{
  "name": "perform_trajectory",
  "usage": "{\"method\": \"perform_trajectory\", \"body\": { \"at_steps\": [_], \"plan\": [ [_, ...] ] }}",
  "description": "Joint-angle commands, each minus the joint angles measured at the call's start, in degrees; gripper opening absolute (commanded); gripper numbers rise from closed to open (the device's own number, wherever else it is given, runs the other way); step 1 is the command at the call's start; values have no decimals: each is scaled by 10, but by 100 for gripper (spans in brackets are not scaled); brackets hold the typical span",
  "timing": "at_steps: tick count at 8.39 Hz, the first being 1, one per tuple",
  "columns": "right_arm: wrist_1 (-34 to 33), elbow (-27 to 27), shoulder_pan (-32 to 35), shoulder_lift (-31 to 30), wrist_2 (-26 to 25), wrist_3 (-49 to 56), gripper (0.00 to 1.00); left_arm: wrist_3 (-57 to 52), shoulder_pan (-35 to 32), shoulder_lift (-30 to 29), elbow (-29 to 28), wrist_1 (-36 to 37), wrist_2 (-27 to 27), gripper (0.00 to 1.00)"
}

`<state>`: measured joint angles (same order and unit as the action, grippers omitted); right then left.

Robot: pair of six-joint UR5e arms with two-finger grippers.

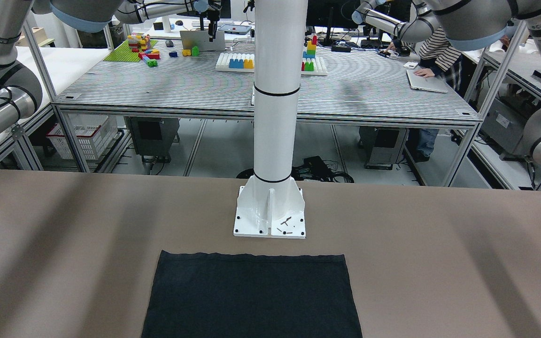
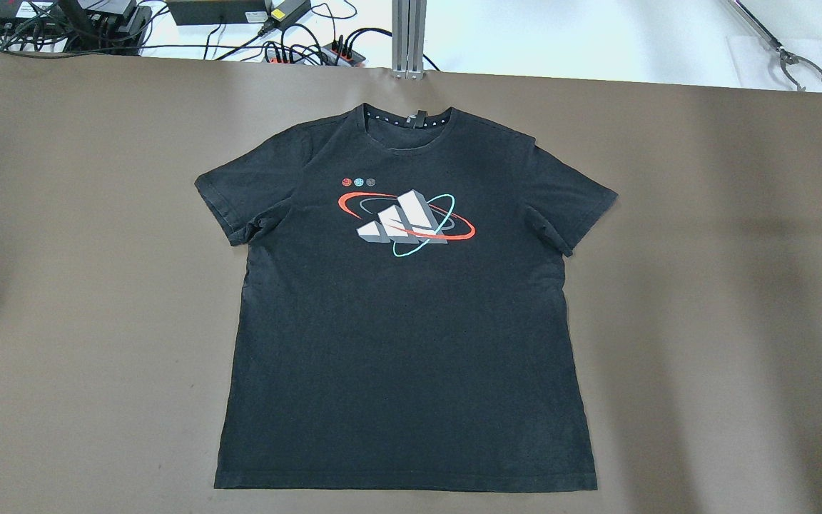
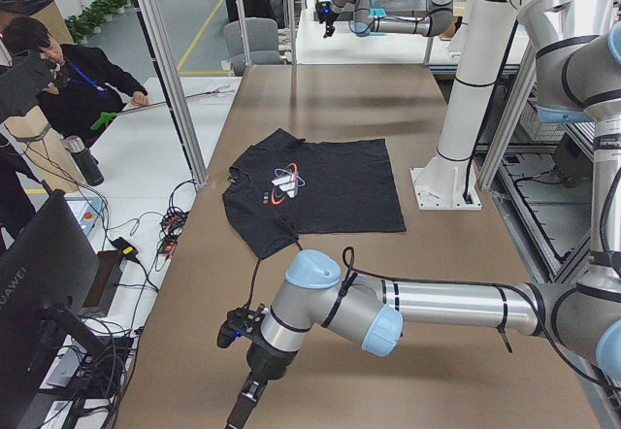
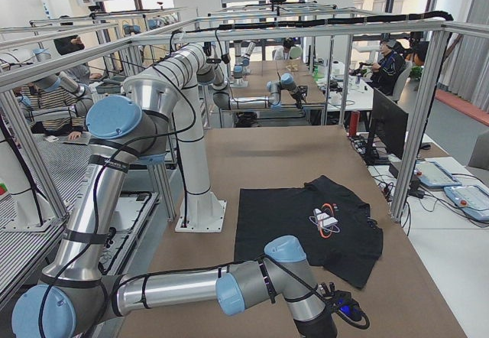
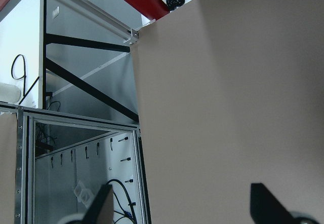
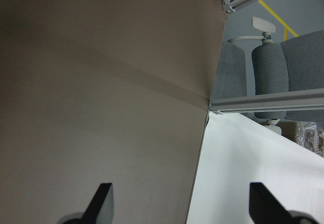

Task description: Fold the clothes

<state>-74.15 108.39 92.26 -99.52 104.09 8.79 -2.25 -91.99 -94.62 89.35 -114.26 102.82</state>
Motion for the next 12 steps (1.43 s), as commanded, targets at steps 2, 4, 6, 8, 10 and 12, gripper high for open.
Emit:
{"method": "perform_trajectory", "body": {
  "at_steps": [2, 4, 6, 8, 10, 12],
  "plan": [
    [-6, -86, -50, 112, 1, -27, 93, 1, 83, -85, -46, 2, 18, 94],
    [0, -162, -135, 198, 2, -155, 93, 53, 106, -170, -120, 1, 107, 95],
    [12, -180, -232, 247, 2, -284, 94, 134, 169, -219, -142, 1, 121, 95],
    [18, -202, -283, 291, 13, -343, 94, 185, 218, -273, -194, -23, 170, 95],
    [96, -244, -312, 303, 38, -401, 94, 290, 269, -297, -250, -119, 185, 95],
    [124, -266, -332, 315, 38, -418, 94, 360, 313, -319, -300, -185, 186, 95]
  ]
}}
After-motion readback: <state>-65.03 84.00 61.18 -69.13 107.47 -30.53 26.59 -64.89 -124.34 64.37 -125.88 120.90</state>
